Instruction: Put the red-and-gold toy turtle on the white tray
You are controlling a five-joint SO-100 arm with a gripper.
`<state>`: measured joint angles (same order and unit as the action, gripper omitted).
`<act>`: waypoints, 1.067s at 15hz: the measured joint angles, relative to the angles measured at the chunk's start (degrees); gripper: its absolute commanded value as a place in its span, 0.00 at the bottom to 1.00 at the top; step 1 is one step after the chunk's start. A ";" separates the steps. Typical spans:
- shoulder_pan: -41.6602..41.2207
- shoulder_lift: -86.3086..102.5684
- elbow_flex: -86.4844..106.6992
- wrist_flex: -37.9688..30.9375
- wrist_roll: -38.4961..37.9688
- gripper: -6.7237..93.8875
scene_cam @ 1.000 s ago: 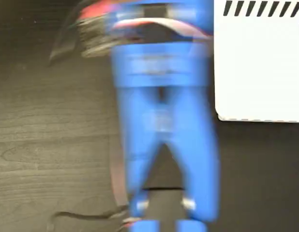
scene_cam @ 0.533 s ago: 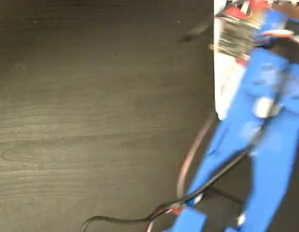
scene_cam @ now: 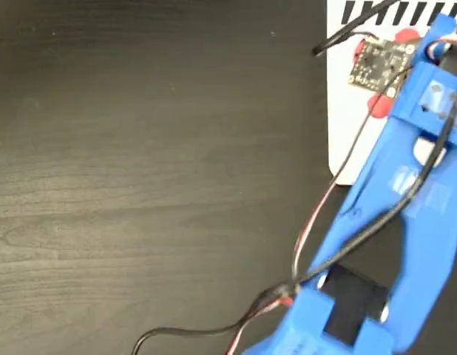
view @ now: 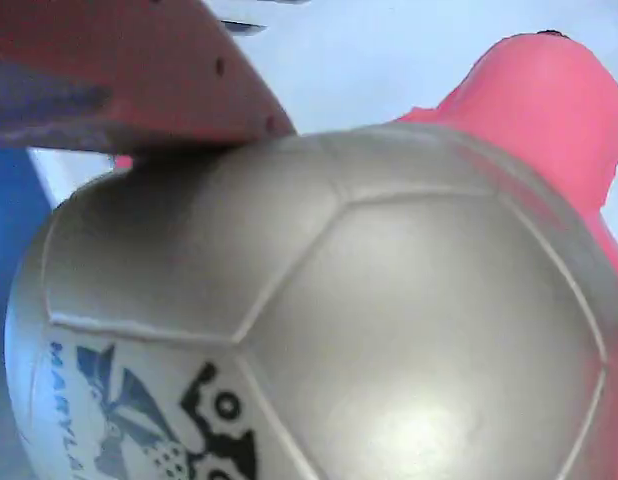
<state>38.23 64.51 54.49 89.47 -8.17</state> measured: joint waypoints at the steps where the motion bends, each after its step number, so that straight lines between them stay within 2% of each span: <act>1: 0.53 -1.76 -0.79 -0.62 0.09 0.07; 4: 0.70 -4.04 -1.67 -0.97 0.00 0.07; 5: 0.26 -4.57 -1.85 -0.97 -0.62 0.10; 7: -0.09 -4.83 -2.20 -0.97 -0.62 0.46; 10: 0.18 -5.54 -2.29 -0.97 -0.09 0.65; 16: 0.09 -5.71 -2.55 -0.97 -0.35 0.65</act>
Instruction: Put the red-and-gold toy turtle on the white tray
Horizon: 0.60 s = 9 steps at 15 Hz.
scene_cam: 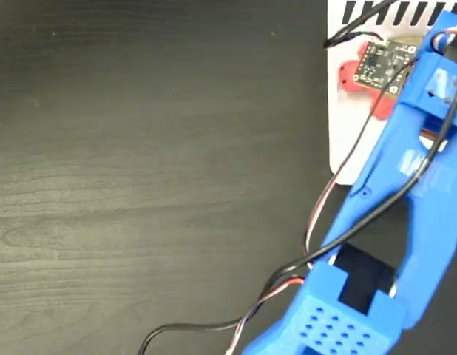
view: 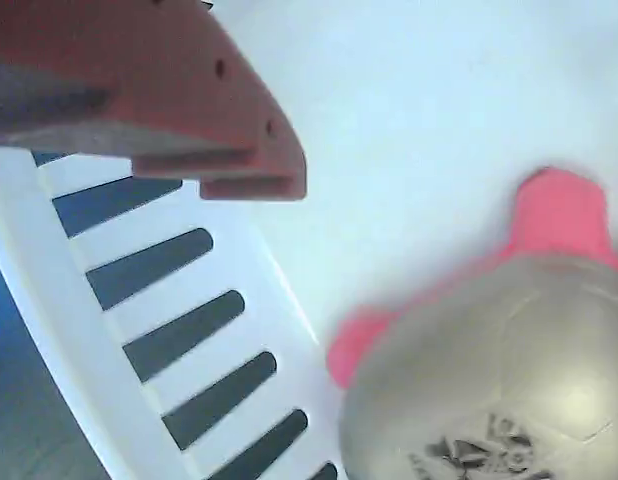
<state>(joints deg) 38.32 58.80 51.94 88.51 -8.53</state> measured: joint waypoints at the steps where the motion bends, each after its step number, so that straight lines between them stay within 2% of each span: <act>1: 0.00 0.00 0.00 0.00 -0.18 0.65; 3: 0.09 0.00 0.00 0.00 -0.26 0.65; 4: 0.09 0.00 0.00 0.00 -0.26 0.53; 6: 0.09 0.00 0.00 0.00 -0.26 0.18; 7: 0.09 0.00 -0.35 0.00 -0.26 0.07; 9: 0.09 0.00 -1.76 0.00 -0.18 0.07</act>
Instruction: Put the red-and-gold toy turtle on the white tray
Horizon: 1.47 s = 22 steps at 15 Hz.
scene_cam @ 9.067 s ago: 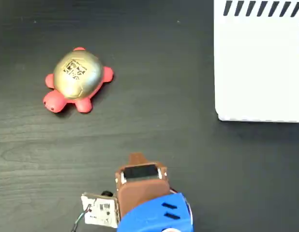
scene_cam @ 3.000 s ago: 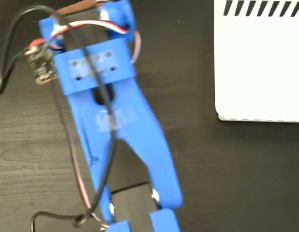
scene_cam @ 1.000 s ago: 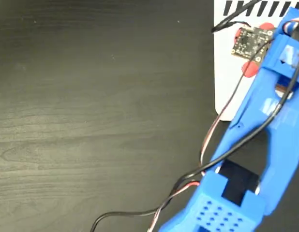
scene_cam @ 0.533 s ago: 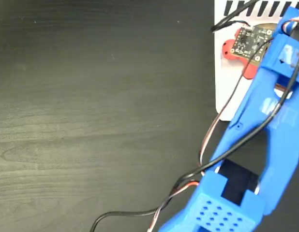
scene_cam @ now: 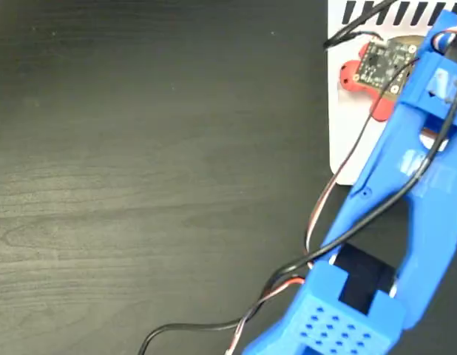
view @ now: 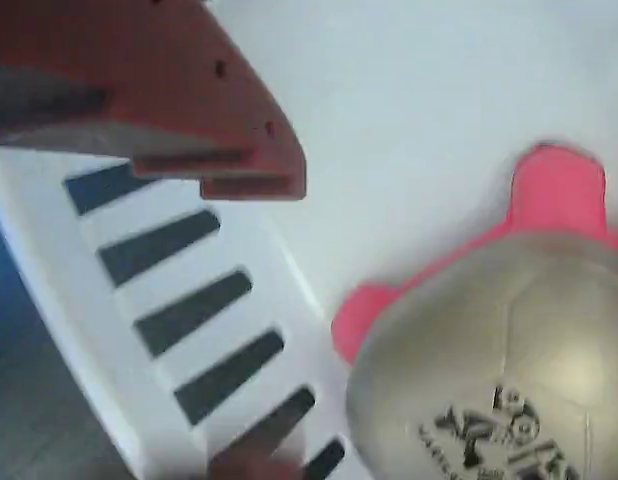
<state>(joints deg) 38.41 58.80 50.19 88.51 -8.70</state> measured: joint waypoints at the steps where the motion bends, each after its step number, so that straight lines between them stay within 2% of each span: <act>1: 0.00 0.00 -0.44 0.00 0.26 0.07; 3: 0.00 0.00 -0.79 -0.44 0.97 0.07; 5: -0.26 0.44 -0.88 -3.96 5.01 0.07; 8: -2.55 15.29 7.73 -15.29 13.45 0.07; 10: -7.91 31.82 21.01 -22.50 16.00 0.07; 13: -22.76 57.92 47.37 -30.41 16.17 0.07; 15: -31.55 74.27 64.60 -31.82 15.56 0.07; 18: -36.74 91.93 86.48 -31.82 11.69 0.07; 22: -38.23 112.41 109.25 -22.76 12.30 0.07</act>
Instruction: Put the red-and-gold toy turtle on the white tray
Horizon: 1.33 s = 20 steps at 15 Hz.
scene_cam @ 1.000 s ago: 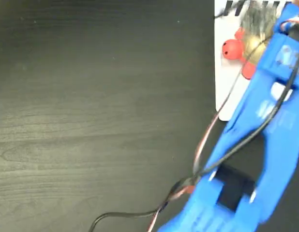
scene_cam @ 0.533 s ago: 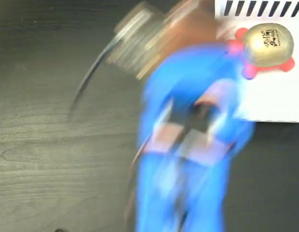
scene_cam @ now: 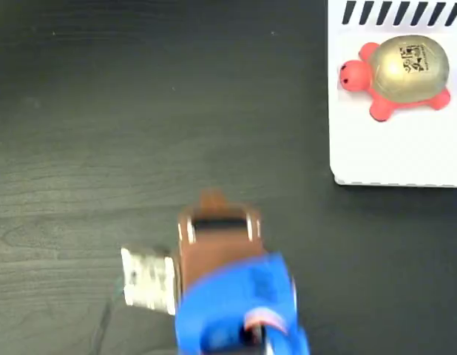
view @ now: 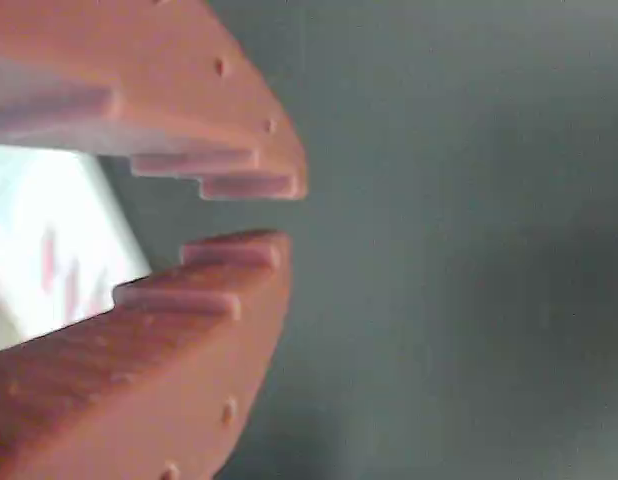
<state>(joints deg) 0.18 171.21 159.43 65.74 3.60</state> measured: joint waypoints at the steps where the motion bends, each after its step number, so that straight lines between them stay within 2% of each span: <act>1: 0.00 5.89 2.64 2.90 0.09 0.07; 3: 0.00 12.30 6.50 6.77 0.00 0.07; 12: -2.90 15.03 8.44 6.77 -3.43 0.07; 20: -2.81 15.03 8.44 6.77 -3.43 0.07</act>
<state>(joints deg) -2.64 186.24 167.87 72.51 0.18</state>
